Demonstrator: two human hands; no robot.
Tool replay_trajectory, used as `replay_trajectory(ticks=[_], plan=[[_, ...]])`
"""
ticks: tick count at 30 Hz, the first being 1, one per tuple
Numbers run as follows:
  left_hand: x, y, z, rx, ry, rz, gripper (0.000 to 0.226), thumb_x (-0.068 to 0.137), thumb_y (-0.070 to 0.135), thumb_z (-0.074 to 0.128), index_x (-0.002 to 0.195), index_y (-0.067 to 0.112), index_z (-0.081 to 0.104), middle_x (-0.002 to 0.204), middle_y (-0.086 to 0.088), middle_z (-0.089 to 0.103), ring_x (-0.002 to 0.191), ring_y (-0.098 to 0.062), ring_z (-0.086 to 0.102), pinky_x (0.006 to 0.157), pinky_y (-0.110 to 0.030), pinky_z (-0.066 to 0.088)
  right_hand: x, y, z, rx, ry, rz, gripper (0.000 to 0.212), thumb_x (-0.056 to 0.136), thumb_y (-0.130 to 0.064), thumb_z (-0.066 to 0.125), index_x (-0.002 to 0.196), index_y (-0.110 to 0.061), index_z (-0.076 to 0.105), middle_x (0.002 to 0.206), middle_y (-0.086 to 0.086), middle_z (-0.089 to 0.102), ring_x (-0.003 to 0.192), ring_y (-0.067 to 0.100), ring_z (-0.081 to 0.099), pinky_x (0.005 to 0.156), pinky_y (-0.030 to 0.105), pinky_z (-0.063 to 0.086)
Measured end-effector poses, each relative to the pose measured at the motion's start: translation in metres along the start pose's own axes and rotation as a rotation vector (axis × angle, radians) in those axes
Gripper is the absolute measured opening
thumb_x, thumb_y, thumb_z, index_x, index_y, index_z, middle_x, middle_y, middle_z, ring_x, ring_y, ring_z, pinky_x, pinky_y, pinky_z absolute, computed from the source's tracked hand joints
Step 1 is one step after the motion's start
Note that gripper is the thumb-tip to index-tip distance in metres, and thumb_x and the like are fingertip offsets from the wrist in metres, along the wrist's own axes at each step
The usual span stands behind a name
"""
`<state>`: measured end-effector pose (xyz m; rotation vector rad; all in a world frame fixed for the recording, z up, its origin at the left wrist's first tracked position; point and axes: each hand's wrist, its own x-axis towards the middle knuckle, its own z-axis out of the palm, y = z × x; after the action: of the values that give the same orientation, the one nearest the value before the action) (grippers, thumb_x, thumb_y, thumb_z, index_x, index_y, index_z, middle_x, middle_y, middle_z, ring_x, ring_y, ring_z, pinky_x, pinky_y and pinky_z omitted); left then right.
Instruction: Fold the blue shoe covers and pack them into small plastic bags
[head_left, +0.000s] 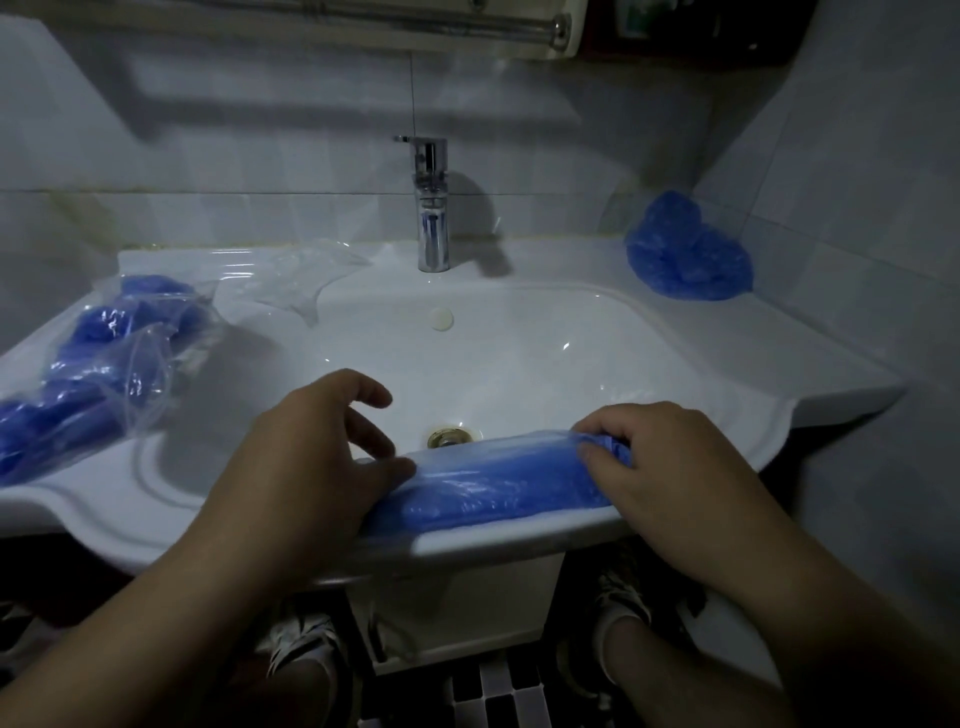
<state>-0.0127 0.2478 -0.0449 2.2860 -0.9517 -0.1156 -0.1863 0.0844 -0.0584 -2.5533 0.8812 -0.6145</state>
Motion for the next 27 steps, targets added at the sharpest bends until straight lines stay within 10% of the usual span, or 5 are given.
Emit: replay_trajectory(ticks=[5, 10, 15, 20, 27], plan=[[-0.013, 0.004, 0.003, 0.232, 0.316, 0.291, 0.044, 0.079, 0.029, 0.070, 0.120, 0.029, 0.055, 0.114, 0.005, 0.058, 0.092, -0.017, 0.057, 0.077, -0.032, 0.047, -0.001, -0.006, -0.001, -0.047, -0.013, 0.012, 0.021, 0.094, -0.027, 0.053, 0.104, -0.025, 0.072, 0.094, -0.008, 0.069, 0.084, 0.006, 0.061, 0.080, 0.027, 0.051], [-0.034, 0.019, 0.038, 0.375, -0.033, 0.517, 0.070, 0.079, 0.064, 0.035, 0.127, 0.020, 0.060, 0.126, -0.001, 0.065, 0.110, -0.021, 0.065, 0.092, -0.039, 0.051, -0.001, -0.008, -0.003, -0.046, -0.044, 0.015, 0.022, 0.094, -0.025, 0.054, 0.107, -0.026, 0.071, 0.098, -0.008, 0.069, 0.089, 0.009, 0.061, 0.085, 0.034, 0.051], [-0.030, 0.013, 0.045, 0.458, -0.277, 0.513, 0.092, 0.069, 0.079, 0.004, 0.151, 0.038, -0.006, 0.160, 0.017, 0.011, 0.144, -0.007, 0.021, 0.119, -0.032, 0.018, -0.003, -0.010, -0.009, -0.126, -0.045, 0.019, 0.033, 0.094, -0.023, 0.049, 0.124, -0.030, 0.061, 0.116, -0.011, 0.062, 0.103, 0.007, 0.054, 0.094, 0.027, 0.045], [-0.031, 0.014, 0.047, 0.435, -0.266, 0.516, 0.066, 0.077, 0.066, 0.035, 0.129, 0.031, 0.054, 0.129, 0.007, 0.061, 0.111, -0.018, 0.063, 0.089, -0.041, 0.053, -0.021, -0.038, -0.004, -0.234, -0.047, -0.382, 0.045, 0.091, -0.036, 0.038, 0.130, -0.026, 0.058, 0.134, -0.008, 0.057, 0.127, 0.014, 0.049, 0.108, 0.043, 0.038], [-0.034, 0.011, 0.039, 0.497, -0.228, 0.455, 0.073, 0.072, 0.069, 0.039, 0.124, 0.022, 0.058, 0.118, 0.007, 0.067, 0.100, -0.015, 0.068, 0.086, -0.044, 0.055, -0.026, -0.022, 0.003, -0.328, -0.377, -0.285, 0.095, 0.071, -0.079, -0.010, 0.153, -0.036, 0.006, 0.161, -0.019, 0.009, 0.147, 0.000, 0.006, 0.121, 0.029, 0.002]])
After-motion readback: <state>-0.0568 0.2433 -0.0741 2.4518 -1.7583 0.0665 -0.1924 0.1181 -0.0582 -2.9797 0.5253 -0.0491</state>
